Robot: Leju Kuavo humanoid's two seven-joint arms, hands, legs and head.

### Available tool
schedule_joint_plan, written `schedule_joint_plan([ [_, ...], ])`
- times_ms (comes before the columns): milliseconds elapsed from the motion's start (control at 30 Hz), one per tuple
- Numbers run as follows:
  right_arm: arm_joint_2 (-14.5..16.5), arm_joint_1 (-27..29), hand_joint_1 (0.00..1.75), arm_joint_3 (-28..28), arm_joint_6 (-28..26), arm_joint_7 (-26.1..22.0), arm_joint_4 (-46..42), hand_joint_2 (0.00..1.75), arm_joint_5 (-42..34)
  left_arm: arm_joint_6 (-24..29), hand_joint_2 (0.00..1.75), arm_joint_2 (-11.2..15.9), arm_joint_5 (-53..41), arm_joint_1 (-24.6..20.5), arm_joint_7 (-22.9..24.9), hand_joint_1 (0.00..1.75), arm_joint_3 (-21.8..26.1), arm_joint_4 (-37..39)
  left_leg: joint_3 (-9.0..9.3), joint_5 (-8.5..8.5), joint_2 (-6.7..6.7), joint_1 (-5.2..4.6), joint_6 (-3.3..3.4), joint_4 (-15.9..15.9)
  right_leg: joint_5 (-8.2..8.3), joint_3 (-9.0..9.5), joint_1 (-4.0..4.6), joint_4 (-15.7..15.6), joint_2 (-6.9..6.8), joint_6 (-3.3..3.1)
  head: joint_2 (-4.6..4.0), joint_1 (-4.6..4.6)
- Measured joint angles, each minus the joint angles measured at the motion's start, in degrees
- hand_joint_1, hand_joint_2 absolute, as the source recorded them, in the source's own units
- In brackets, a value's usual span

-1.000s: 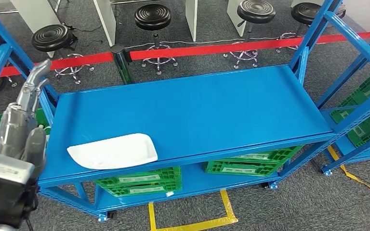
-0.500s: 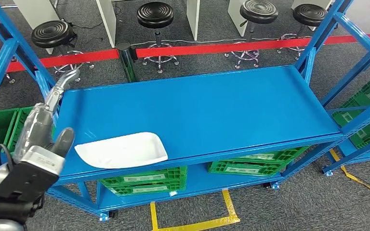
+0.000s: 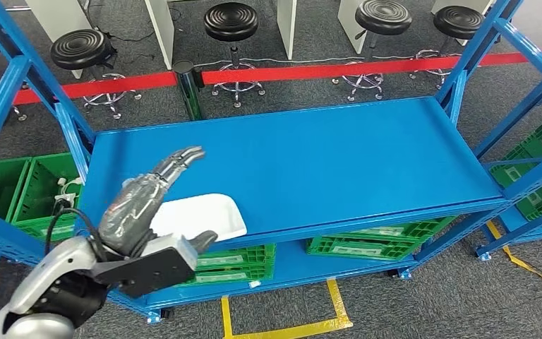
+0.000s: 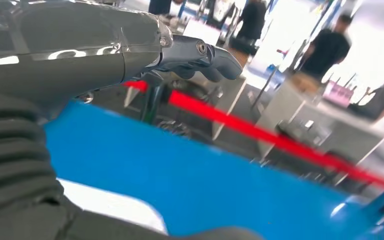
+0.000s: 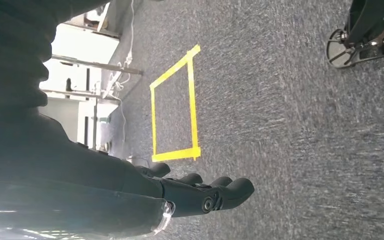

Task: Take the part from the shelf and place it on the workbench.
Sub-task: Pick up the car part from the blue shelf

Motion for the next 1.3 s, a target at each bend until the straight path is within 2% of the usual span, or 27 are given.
schedule_joint_plan([
  [167, 0.0, 0.0, 0.00, -0.5, 0.0, 0.6, 0.0, 1.75, 0.2, -2.8, 1.75, -0.1, -0.4, -0.7, 2.7, 0.00, -2.3, 1.5, 0.00, 0.00, 0.05, 0.01, 0.00, 0.0, -0.01, 0.00, 0.00, 0.0, -0.01, 0.01, 0.00, 0.00],
  [767, 0.0, 0.0, 0.00, -1.2, 0.0, 0.7, 0.0, 1.75, 0.7, -5.5, 1.75, -0.1, 3.1, -1.5, 7.1, 0.00, -5.9, 4.9, 0.00, 0.01, 0.33, 0.00, 0.02, 0.0, -0.01, 0.00, 0.00, 0.0, 0.02, 0.01, 0.00, 0.00],
  [1067, 0.0, 0.0, 0.00, -1.8, 0.0, 0.7, 0.0, 1.75, 0.7, -6.3, 1.75, -0.1, 5.0, -1.6, 7.3, 0.00, -7.3, 6.8, 0.03, -0.02, 0.57, 0.00, 0.07, 0.0, 0.00, -0.01, 0.00, 0.0, 0.17, 0.01, 0.00, 0.00],
  [1300, 0.0, 0.1, 0.00, -1.8, 0.1, 0.7, 0.0, 1.75, 0.7, -4.0, 1.75, -0.3, 5.6, -1.1, 6.6, 0.00, -8.2, 12.4, 0.03, -0.02, 0.58, 0.00, 0.08, 0.0, 0.00, -0.02, 0.00, 0.0, 0.19, 0.01, 0.00, 0.00],
])
